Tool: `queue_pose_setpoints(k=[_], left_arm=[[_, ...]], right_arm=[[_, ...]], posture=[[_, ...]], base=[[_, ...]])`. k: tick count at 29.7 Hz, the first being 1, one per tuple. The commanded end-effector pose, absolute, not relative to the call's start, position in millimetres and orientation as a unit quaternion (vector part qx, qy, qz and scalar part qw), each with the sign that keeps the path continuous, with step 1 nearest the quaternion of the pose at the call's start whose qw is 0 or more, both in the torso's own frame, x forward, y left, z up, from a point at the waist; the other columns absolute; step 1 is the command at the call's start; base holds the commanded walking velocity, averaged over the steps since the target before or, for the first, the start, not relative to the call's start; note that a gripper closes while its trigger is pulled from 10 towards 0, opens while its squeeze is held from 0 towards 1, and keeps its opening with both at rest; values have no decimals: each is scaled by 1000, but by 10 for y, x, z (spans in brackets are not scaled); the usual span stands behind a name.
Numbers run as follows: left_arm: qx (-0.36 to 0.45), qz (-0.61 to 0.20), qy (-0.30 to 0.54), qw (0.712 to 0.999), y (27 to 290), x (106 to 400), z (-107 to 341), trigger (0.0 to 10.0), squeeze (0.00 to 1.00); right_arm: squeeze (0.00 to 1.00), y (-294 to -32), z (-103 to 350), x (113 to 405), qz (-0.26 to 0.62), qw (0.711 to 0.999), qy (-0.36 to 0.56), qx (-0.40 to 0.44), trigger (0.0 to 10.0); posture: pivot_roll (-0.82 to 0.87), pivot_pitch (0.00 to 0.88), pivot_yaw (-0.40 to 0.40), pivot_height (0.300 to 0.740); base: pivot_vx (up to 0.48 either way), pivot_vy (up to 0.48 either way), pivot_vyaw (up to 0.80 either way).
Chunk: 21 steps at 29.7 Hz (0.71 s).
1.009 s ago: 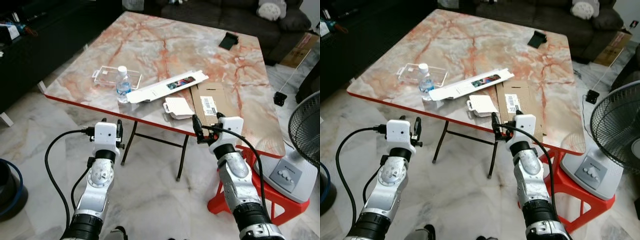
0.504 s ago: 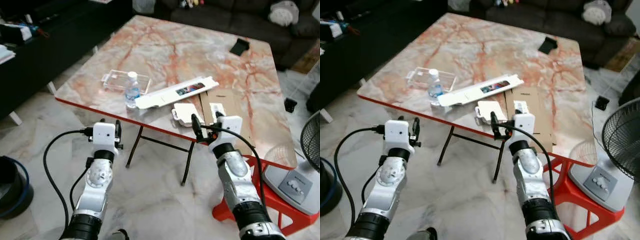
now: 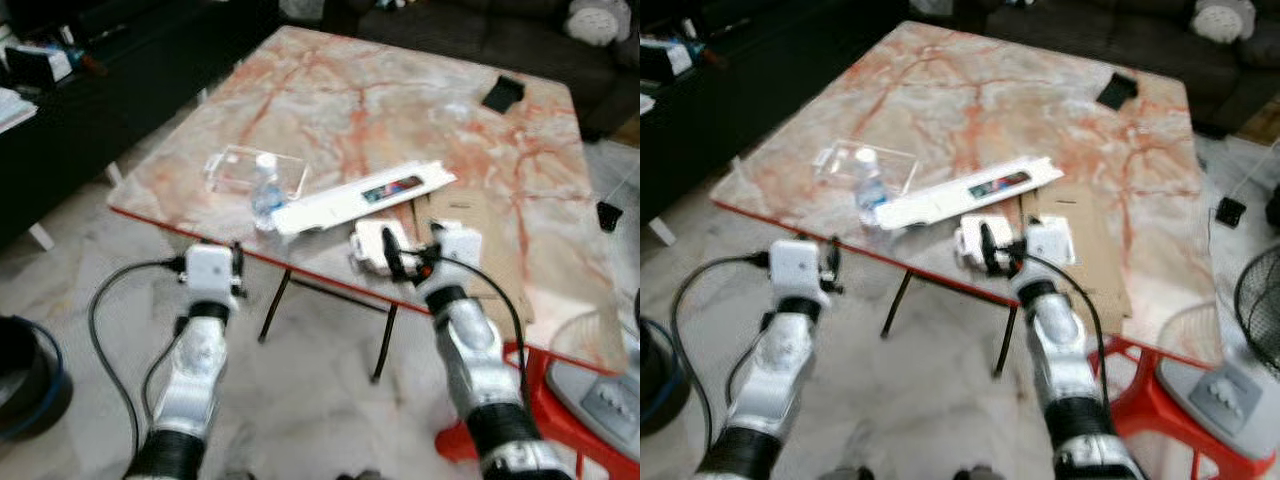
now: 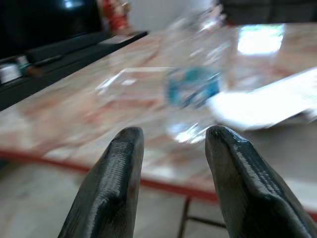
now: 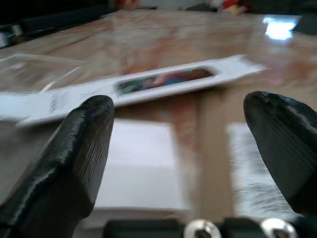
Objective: Picking trash to rubbish bin
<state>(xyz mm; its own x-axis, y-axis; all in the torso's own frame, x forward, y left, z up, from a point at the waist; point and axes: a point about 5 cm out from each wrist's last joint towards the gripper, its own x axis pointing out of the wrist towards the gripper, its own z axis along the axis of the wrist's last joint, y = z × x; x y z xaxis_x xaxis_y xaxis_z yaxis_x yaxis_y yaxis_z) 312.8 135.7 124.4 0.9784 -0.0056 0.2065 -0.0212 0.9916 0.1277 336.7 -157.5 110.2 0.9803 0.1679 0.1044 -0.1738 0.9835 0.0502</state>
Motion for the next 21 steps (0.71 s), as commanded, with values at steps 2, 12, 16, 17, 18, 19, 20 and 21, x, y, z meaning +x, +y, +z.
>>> queue_pose_setpoints(k=[2,12,16,17,18,19,20,21], left_arm=[[70,9,-104,992,1416,3122,1256,10000,0],[63,-3,-107,992,1372,3102,1239,10000,0],[60,-12,-102,993,1338,3095,1217,10000,0],[59,-16,-100,993,1324,3091,1209,10000,0],[59,-16,-100,993,1324,3091,1209,10000,0],[59,-20,-98,993,1311,3089,1200,10000,0],[60,-21,-97,993,1307,3088,1197,10000,0],[60,-21,-96,993,1305,3087,1195,10000,0]], right_arm=[[0,-1538,1133,3376,89,994,-57,40,10000],[0,-1568,1129,3363,95,993,-56,41,10000],[0,-1565,1119,3341,114,992,-53,25,10000],[0,-1561,1113,3328,119,991,-53,14,10000],[0,-1561,1113,3328,119,991,-53,14,10000],[0,-1557,1112,3314,127,990,-55,8,10000],[0,-1555,1114,3309,130,990,-55,6,10000],[0,-1555,1115,3306,132,990,-55,5,10000]], posture=[[72,161,-112,740],[64,168,-112,740],[57,170,-113,740],[52,173,-113,740],[52,173,-113,740],[52,174,-115,740],[52,174,-115,740],[52,174,-115,740]], base=[[321,0,0],[91,0,0],[0,0,0],[0,0,0],[0,0,0],[0,0,0],[0,0,0],[0,0,0]])
